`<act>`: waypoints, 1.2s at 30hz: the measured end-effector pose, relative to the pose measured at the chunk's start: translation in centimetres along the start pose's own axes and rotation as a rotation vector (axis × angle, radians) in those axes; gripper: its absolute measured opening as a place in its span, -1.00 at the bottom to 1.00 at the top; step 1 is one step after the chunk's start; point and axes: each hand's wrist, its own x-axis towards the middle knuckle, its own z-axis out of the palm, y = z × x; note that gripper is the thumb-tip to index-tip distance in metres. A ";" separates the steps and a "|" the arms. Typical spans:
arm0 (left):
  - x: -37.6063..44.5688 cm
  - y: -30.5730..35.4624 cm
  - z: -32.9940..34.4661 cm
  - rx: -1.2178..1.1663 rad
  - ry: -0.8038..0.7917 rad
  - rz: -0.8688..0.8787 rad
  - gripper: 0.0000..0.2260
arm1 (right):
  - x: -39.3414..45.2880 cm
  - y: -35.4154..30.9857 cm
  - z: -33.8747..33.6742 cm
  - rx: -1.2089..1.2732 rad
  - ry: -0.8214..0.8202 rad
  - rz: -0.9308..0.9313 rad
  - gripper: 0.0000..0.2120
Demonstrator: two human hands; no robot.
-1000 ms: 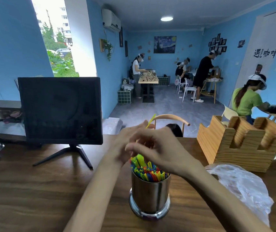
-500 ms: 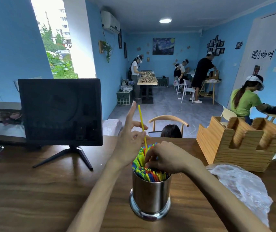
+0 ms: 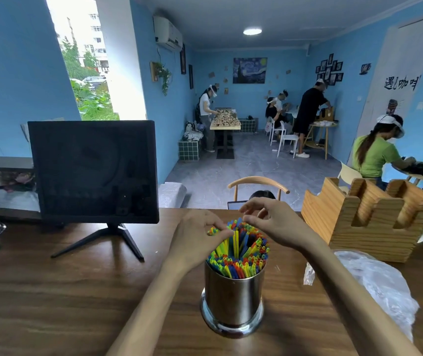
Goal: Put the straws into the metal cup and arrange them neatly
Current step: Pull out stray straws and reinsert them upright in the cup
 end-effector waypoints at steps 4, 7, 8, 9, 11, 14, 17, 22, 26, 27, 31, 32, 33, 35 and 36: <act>0.0 -0.7 0.0 -0.133 -0.085 -0.076 -0.92 | 0.2 1.0 0.3 -0.015 -0.089 0.110 -0.80; -0.2 -0.6 0.1 -0.143 -0.124 -0.090 -0.90 | 0.2 1.9 0.4 0.039 -0.085 0.185 -0.81; -0.2 -0.7 0.1 -0.154 -0.116 -0.097 -0.85 | 0.2 2.1 0.5 0.056 -0.089 0.206 -0.82; -0.3 -0.7 0.2 -0.175 -0.105 -0.114 -0.80 | 0.3 2.4 0.6 0.076 -0.095 0.222 -0.84; -0.3 -1.0 0.5 -0.235 -0.106 -0.157 -0.72 | 0.3 2.8 0.7 0.146 -0.108 0.243 -0.85; -0.7 -1.2 1.2 -0.354 -0.150 -0.215 -0.76 | 0.2 3.3 0.8 0.215 -0.095 0.270 -0.84; -1.1 -1.5 1.8 -0.473 -0.036 -0.276 -0.80 | 0.1 3.9 1.6 0.328 -0.094 0.343 -0.75; -1.2 -1.5 2.2 -0.535 0.000 -0.321 -0.83 | 0.2 4.1 3.3 0.566 -0.087 0.425 -0.65; -1.3 -1.7 2.3 -0.567 0.028 -0.362 -0.84 | 0.4 4.7 4.8 0.796 -0.089 0.518 -0.75; -1.3 -1.7 2.4 -0.575 0.033 -0.371 -0.85 | 0.3 4.9 5.1 0.852 -0.083 0.543 -0.73; -1.4 -1.5 2.7 -0.587 0.054 -0.393 -0.86 | 0.1 5.5 5.6 1.009 -0.078 0.580 -0.53; -1.5 -1.4 2.7 -0.597 0.062 -0.395 -0.86 | -0.1 5.6 5.7 1.001 -0.087 0.573 -0.46; -1.5 -1.4 2.7 -0.606 0.069 -0.397 -0.86 | -0.1 5.7 5.8 0.985 -0.094 0.570 -0.40; -1.6 -1.4 2.8 -0.609 0.075 -0.401 -0.86 | -0.4 5.8 5.9 0.979 -0.100 0.585 -0.31; -1.6 -1.4 2.8 -0.610 0.077 -0.404 -0.86 | -0.5 5.7 5.9 0.985 -0.096 0.587 -0.32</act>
